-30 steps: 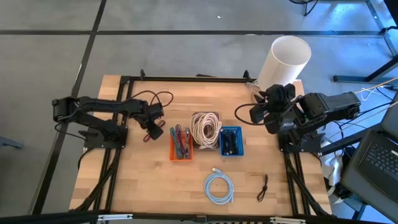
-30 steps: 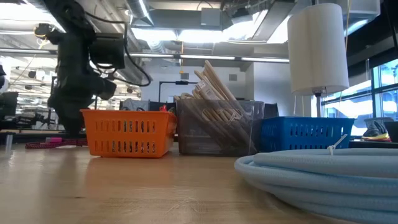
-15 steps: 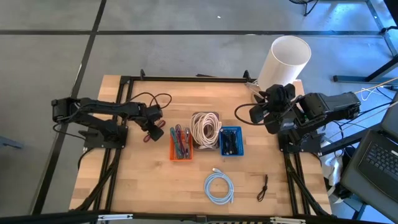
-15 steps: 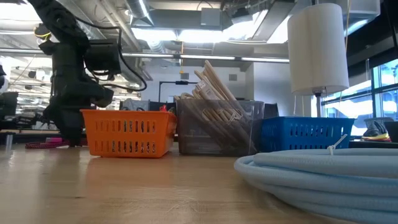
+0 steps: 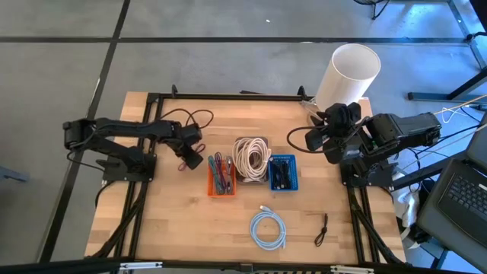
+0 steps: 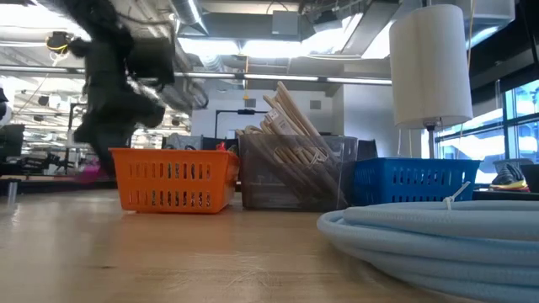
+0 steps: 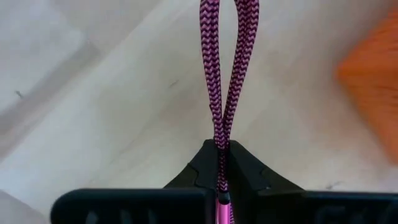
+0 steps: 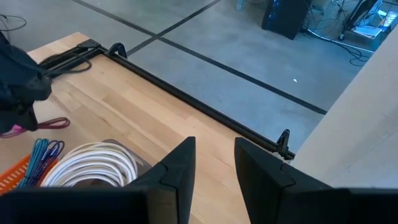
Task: Pick & Place USB Port
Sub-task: Put the black and pink charger cable into the orange bin
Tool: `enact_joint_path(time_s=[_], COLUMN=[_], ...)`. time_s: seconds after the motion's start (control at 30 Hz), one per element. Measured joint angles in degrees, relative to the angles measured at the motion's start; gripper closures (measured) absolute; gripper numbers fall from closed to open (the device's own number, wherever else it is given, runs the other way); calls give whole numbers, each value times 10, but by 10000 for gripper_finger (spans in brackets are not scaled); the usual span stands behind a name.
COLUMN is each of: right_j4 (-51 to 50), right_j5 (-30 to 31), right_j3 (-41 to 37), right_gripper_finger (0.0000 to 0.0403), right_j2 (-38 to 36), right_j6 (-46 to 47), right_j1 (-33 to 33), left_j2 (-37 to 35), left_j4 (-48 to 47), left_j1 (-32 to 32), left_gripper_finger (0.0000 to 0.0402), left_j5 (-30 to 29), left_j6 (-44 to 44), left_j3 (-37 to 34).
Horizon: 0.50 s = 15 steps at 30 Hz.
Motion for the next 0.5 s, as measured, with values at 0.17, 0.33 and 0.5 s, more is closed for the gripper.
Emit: enact_joint_path(time_s=[0.17, 0.33, 0.5], right_j4=[0, 0, 0], right_j5=[0, 0, 0], right_j3=[0, 0, 0], right_gripper_finger=[289, 289, 289], right_j2=[0, 0, 0], right_j6=[-6, -13, -13], right_j1=[0, 0, 0], left_j2=[-18, -35, -35], left_j4=[-82, -97, -99], left_j1=[4, 3, -33], left_gripper_finger=[394, 394, 394], left_j5=[-19, -14, -10], left_j6=[40, 142, 400], left_j3=[91, 206, 320])
